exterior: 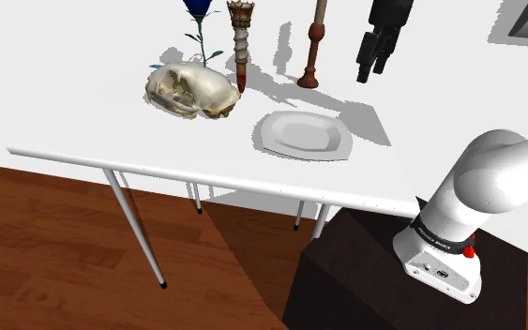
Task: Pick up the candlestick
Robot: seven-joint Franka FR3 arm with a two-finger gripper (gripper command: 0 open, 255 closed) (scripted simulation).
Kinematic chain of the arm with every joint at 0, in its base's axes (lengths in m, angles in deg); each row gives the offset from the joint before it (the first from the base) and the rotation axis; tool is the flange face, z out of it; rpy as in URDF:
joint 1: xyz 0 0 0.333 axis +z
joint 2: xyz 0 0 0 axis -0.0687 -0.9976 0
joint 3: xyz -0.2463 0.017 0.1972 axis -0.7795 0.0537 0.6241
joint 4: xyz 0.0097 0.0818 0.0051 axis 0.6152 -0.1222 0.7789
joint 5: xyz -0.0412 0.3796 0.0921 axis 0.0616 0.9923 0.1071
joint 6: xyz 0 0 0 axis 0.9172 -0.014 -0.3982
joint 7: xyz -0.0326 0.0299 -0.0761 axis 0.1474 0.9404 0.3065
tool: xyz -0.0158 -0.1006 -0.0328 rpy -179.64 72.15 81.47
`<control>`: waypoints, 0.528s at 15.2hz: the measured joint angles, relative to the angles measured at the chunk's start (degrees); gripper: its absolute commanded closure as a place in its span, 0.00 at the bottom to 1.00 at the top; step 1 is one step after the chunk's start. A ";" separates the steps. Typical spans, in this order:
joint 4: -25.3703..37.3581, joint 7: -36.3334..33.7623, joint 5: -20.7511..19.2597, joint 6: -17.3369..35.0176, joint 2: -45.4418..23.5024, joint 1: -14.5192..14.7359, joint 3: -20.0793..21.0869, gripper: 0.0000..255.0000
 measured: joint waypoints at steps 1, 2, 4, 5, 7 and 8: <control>0.00 0.00 0.00 0.00 0.00 0.00 0.00 0.00; -0.11 0.68 -0.17 0.77 0.00 -0.10 -0.61 0.00; 0.50 2.69 -0.45 4.01 -1.64 -0.31 -2.36 0.00; 0.63 4.10 -0.69 5.94 -2.40 -0.49 -3.60 0.00; 0.82 6.61 -0.64 9.67 -3.60 -0.58 -5.75 0.00; 1.98 7.83 -0.43 11.35 -5.06 -0.51 -6.78 0.00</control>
